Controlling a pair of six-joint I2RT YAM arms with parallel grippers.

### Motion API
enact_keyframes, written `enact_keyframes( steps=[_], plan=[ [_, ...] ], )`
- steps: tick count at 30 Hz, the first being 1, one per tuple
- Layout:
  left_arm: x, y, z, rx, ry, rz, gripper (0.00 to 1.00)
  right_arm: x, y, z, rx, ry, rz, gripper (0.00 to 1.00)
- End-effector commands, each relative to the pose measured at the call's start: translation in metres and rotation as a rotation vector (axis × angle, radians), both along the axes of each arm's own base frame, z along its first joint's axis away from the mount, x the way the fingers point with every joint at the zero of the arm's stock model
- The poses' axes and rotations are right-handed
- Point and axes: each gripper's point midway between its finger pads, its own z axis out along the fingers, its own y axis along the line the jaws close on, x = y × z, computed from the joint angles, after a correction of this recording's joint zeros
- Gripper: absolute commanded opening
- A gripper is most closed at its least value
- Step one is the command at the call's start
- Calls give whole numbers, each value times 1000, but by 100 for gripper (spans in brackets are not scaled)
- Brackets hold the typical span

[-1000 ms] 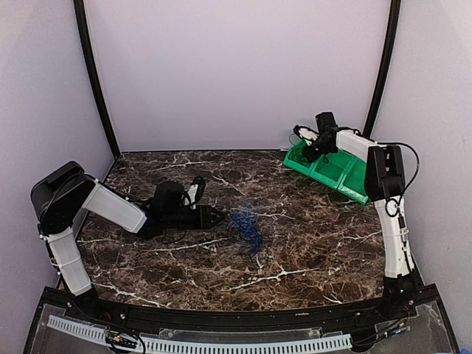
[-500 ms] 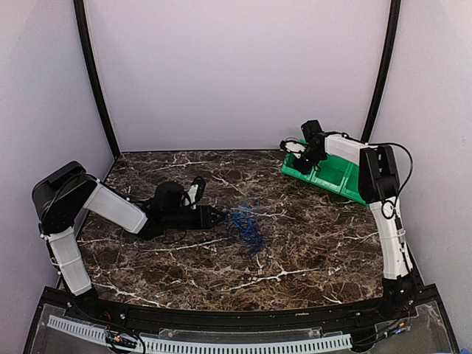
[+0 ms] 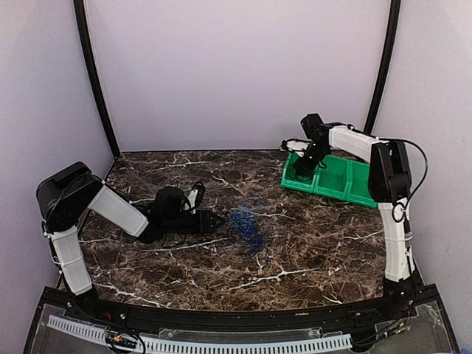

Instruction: Untangle the cables

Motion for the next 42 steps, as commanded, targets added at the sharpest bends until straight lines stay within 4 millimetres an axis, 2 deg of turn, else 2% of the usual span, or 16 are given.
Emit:
enact_keyframes(
  steps=[1, 6, 13, 18, 25, 29, 35, 42],
  plan=[
    [-4, -1, 3, -17, -10, -15, 48, -3, -8, 66, -16, -90, -6, 54],
    [-4, -2, 2, -21, -3, -17, 48, 2, 3, 79, 46, -104, -3, 54],
    [-5, -6, 3, -35, 9, -19, 48, 27, 53, 83, 220, -152, 28, 49],
    [-8, -6, 3, -33, 16, -18, 48, 42, 76, 64, 235, -170, 20, 46],
    [-10, -8, 3, -29, 17, -21, 48, 55, 83, 42, 244, -180, -28, 48],
    [-11, -9, 4, -30, 19, -23, 48, 62, 81, 41, 249, -205, -64, 35],
    [-11, -9, 2, -25, 24, -22, 48, 66, 81, 57, 269, -241, -82, 0],
    [-11, -11, 0, -26, 30, -26, 48, 54, 73, 94, 272, -297, -76, 0]
  ],
)
